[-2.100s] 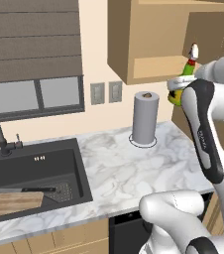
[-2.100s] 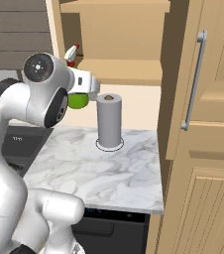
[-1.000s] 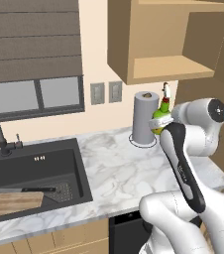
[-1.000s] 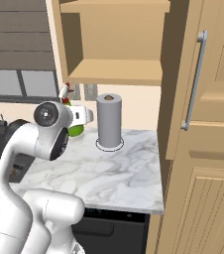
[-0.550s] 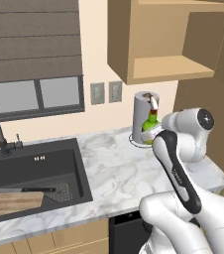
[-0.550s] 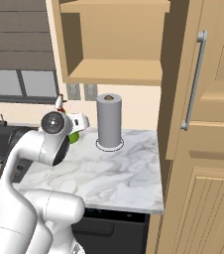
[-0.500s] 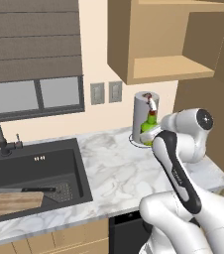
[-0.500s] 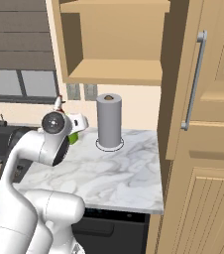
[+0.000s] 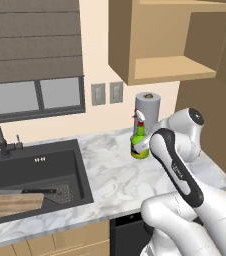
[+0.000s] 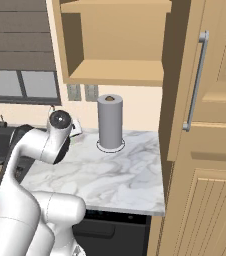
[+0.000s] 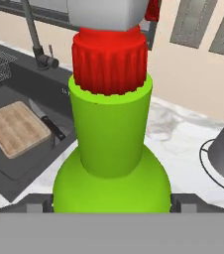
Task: Move the cutting board and knife to the sink. Then move spray from the cabinet to the counter.
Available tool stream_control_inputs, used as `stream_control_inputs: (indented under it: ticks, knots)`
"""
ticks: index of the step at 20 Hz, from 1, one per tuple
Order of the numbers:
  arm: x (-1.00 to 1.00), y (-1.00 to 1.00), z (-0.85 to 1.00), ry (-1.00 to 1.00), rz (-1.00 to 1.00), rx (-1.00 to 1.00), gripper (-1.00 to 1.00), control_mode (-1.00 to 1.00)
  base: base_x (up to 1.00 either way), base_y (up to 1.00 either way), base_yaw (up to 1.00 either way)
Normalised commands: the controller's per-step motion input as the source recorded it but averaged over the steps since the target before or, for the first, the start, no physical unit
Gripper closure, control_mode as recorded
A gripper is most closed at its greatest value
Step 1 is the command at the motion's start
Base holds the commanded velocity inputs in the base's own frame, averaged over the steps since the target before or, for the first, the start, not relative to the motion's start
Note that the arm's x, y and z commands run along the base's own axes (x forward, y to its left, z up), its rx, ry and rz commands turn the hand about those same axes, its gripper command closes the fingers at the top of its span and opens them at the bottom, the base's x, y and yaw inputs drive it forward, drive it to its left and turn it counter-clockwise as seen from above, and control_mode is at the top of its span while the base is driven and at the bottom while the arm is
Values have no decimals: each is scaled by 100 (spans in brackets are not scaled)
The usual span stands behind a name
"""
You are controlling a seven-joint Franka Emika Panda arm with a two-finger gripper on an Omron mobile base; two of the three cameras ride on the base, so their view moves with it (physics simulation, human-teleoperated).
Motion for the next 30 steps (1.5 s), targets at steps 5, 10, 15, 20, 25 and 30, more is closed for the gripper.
stream_control_inputs:
  ticks: [5, 10, 15, 20, 25, 30]
  knots:
    - [9, 17, -29, 21, 18, 0, 100, -100, 0, 0, 0]
    - [14, 12, -17, 9, 9, 0, 100, -100, 0, 0, 0]
    - [31, 9, -25, 0, 0, 0, 100, -100, 0, 0, 0]
    - [57, 5, -42, 0, 0, 0, 100, -100, 0, 0, 0]
    - [45, 1, -39, 0, -1, 0, 100, -100, 0, 0, 0]
    - [9, 0, -28, 0, 0, 0, 100, -100, 0, 0, 0]
